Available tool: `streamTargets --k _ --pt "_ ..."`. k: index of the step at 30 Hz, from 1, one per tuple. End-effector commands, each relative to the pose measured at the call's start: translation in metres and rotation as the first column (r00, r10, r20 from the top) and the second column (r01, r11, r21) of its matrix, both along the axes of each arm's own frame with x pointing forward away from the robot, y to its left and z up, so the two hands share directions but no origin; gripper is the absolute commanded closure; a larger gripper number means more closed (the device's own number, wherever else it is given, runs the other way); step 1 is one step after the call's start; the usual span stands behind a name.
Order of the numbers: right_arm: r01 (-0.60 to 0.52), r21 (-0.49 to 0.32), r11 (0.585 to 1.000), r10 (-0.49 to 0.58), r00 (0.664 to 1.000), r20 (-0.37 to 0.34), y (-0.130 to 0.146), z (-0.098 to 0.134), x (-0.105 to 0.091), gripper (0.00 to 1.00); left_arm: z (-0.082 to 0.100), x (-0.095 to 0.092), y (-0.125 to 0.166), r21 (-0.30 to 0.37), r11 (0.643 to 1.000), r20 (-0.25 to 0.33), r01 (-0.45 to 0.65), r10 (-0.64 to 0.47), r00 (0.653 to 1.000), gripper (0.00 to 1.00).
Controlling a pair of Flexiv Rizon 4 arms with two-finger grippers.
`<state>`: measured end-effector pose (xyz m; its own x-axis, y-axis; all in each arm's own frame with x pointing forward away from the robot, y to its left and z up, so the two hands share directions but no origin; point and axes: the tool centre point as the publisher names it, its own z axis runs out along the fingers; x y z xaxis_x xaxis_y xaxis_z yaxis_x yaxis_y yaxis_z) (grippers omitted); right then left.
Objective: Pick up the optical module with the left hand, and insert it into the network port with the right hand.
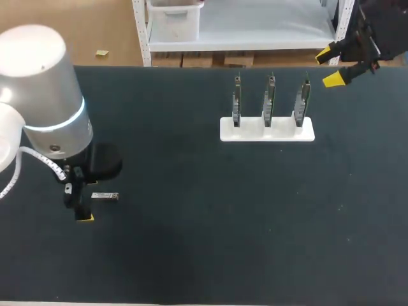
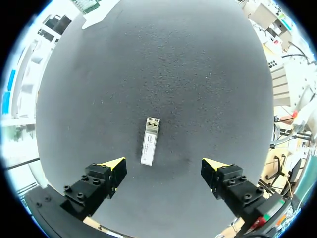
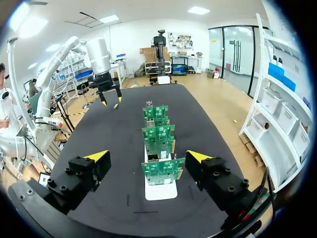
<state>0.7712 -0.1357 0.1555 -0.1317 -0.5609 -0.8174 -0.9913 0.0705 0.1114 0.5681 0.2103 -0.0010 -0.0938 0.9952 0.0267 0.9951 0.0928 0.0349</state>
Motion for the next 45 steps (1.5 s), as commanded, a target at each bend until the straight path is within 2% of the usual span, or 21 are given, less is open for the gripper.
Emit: streamTargets --k 1,23,24,25,28,45 --pt "0.001 -0.001 1.0 -0.001 1.0 0.0 0.0 0.0 0.0 0.0 -0.005 0.007 0.001 -0.009 1.0 -0.017 0.005 -0.005 1.0 0.0" --pt "0.001 -0.001 1.0 -0.001 1.0 0.0 0.0 0.0 0.0 0.0 -0.02 0.012 -0.002 -0.037 0.999 -0.038 0.012 -0.013 0.999 0.02" --pt "0.001 -0.001 1.0 -0.001 1.0 0.0 0.0 0.0 0.0 0.0 -0.021 0.012 -0.002 -0.035 0.999 -0.037 0.012 -0.014 0.999 0.45" --pt "0.001 -0.001 1.0 -0.001 1.0 0.0 0.0 0.0 0.0 0.0 -0.021 0.012 -0.002 -0.041 0.999 -0.037 0.01 -0.011 0.999 0.44" --pt "0.001 -0.001 1.0 -0.001 1.0 0.0 0.0 0.0 0.0 0.0 -0.022 0.013 -0.001 -0.044 0.999 -0.036 0.01 -0.012 0.999 1.0" --pt "0.001 -0.001 1.0 -0.001 1.0 0.0 0.0 0.0 0.0 0.0 -0.018 0.018 -0.001 -0.05 0.999 -0.034 0.003 -0.004 0.999 1.0"
